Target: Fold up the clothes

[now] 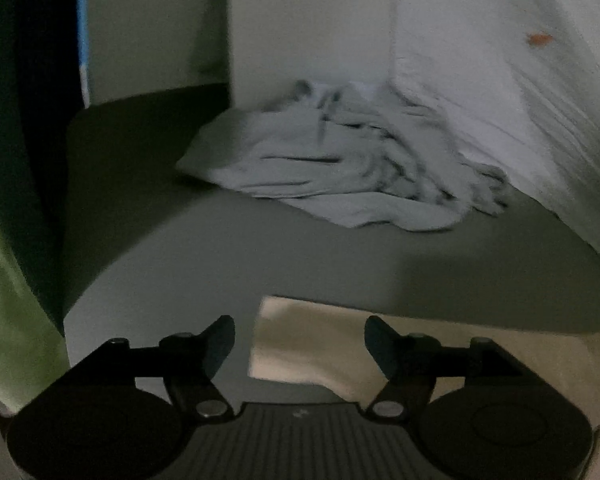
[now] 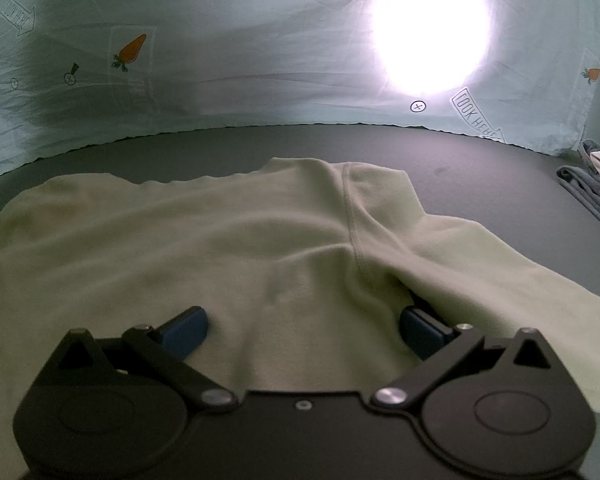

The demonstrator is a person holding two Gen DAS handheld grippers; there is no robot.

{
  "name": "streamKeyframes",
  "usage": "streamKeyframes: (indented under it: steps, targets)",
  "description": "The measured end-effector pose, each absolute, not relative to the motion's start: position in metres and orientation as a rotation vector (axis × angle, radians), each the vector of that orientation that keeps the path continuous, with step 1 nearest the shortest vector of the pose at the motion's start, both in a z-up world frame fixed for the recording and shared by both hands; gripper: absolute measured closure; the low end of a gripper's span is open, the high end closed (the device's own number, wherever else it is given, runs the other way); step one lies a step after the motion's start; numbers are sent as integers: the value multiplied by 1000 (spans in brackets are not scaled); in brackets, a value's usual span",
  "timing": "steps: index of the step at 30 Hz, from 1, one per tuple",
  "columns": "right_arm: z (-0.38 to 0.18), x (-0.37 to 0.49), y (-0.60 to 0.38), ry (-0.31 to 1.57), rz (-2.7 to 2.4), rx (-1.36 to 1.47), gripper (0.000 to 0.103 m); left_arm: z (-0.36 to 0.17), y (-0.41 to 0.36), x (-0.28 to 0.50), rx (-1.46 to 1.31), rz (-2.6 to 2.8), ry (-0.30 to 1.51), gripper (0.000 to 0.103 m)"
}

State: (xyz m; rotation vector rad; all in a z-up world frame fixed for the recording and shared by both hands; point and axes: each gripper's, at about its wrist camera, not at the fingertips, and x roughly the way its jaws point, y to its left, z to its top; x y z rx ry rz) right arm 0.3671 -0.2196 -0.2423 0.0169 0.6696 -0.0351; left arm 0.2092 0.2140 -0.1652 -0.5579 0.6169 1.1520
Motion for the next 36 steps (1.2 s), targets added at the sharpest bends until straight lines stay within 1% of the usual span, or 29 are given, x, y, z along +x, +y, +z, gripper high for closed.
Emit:
streamKeyframes:
  steps: [1,3,5,6,7,8,9,10,13,15,18,19,21,23,25,26,27,28,29,30,31,36]
  targets:
    - [-242,367,-220,670,-34,16,0,-169,220,208,-593,1155,629,25]
    - [-242,367,-220,669,-33,16,0,-178,232,209,-661,1126,666,25]
    - [-242,367,-221,669,-32,16,0,-187,237,214,-657,1114,702,27]
    - [-242,367,-221,669,-31,16,0,-192,236,218,-630,1116,727,34]
    - [-242,367,-221,669,-31,16,0,-195,234,224,-596,1108,758,49]
    - [-242,367,-221,669,-31,16,0,-197,232,230,-560,1097,790,54]
    - [-242,367,-221,669,-30,18,0,-197,227,235,-515,1092,811,68]
    - [-242,367,-222,669,-29,19,0,-195,223,241,-457,1077,824,91]
    - [-242,366,-222,668,-28,19,0,-183,209,244,-333,1064,819,92]
    - [-243,366,-223,668,-27,19,0,-181,208,239,-323,1088,828,92]
    - [-243,366,-223,669,-25,18,0,-197,218,229,-403,1135,876,91]
    - [-242,366,-223,670,-24,16,0,-199,219,228,-397,1140,878,87]
    - [-242,367,-224,674,-20,14,0,-194,215,233,-327,1136,896,82]
    - [-239,370,-226,697,-2,8,0,-183,211,234,-301,1115,869,73]
    - [-234,375,-230,744,35,1,0,-170,210,235,-302,1102,831,61]
    - [-230,378,-233,767,57,2,2,-162,210,237,-309,1089,804,58]
    - [-225,378,-237,771,75,10,11,-154,209,240,-319,1061,779,52]
    - [-220,378,-242,769,90,19,14,-147,208,245,-328,1027,757,46]
    - [-213,376,-248,747,98,36,14,-140,206,254,-331,975,738,43]
    - [-206,375,-254,727,97,49,14,-136,204,266,-326,907,730,35]
    - [-199,376,-260,703,94,65,14,-132,201,281,-319,832,729,31]
    - [-180,412,-286,654,93,106,17,-127,173,382,-206,485,741,25]
